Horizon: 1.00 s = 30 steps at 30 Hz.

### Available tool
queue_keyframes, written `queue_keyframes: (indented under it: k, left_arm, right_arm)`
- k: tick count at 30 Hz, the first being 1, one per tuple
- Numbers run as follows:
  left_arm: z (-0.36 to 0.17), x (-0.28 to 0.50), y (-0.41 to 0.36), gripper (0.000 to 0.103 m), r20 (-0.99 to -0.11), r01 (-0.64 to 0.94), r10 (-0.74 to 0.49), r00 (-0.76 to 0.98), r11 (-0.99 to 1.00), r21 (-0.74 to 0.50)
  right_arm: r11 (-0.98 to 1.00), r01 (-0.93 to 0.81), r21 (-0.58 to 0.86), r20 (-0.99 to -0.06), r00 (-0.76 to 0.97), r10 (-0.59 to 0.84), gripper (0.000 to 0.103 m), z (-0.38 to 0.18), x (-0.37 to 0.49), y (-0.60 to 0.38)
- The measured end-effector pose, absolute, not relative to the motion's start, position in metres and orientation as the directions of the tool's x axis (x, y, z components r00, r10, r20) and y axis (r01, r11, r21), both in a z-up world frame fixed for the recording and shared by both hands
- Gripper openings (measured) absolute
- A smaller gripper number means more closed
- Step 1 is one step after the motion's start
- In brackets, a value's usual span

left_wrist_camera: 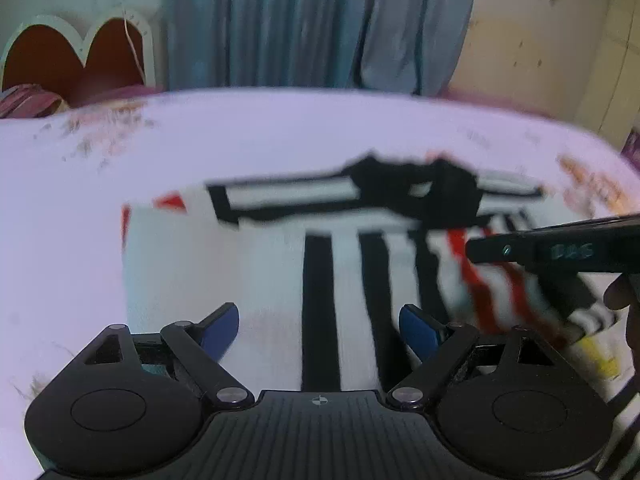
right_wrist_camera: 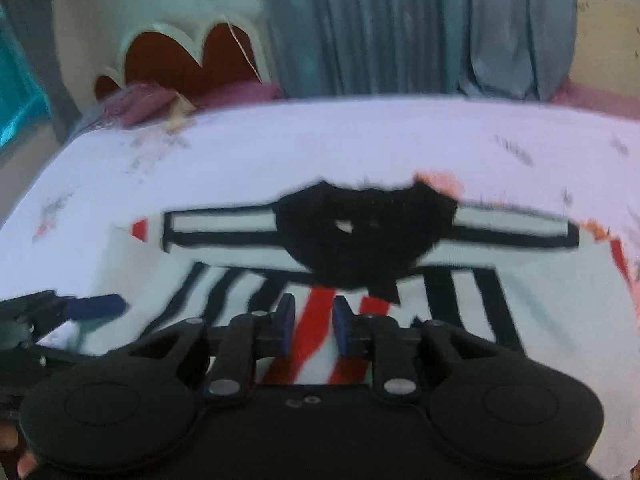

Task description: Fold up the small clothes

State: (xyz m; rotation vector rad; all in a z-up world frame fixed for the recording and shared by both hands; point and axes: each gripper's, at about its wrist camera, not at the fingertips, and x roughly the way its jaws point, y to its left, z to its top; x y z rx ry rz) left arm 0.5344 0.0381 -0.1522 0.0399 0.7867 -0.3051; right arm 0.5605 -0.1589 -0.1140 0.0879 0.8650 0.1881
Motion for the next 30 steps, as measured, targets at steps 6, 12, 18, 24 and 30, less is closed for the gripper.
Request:
queue_keyframes:
  k: [6,12,18,24,30]
  left_arm:
    - [-0.156,0.511,0.053,0.087,-0.683,0.312,-0.254,0.685,0.949,-0.041]
    - [-0.143,0.498,0.072,0.087,-0.669,0.282,-0.220,0.710,0.959,-0.016]
    - [-0.152,0.483,0.049,0.087,-0.700,0.281,-0.219,0.680,0.959,-0.028]
    - [-0.149,0.465,0.057,0.087,-0.673,0.283,-0.203,0.712,0.959,0.011]
    - [-0.157,0.465,0.066,0.087,-0.689,0.257,-0.203,0.696,0.966,-0.025]
  right_arm:
    - [0.986,-0.166,-0.027,-0.774,0.627,0.084,0.013,-0.130,0.555,-0.158]
    - [0.992,-0.125,-0.023,-0.761,0.646,0.064,0.030,-0.116,0.532,-0.182]
    - [0.959,-0.281,0.034,-0.753,0.624,0.210,0.028,-0.115,0.501,-0.142]
    - [0.971,-0.235,-0.042,-0.774,0.622,0.117,0.029,-0.127,0.493,-0.162]
    - [0.990,-0.144,-0.012,-0.777,0.625,0.081,0.029,-0.135,0.496,-0.200]
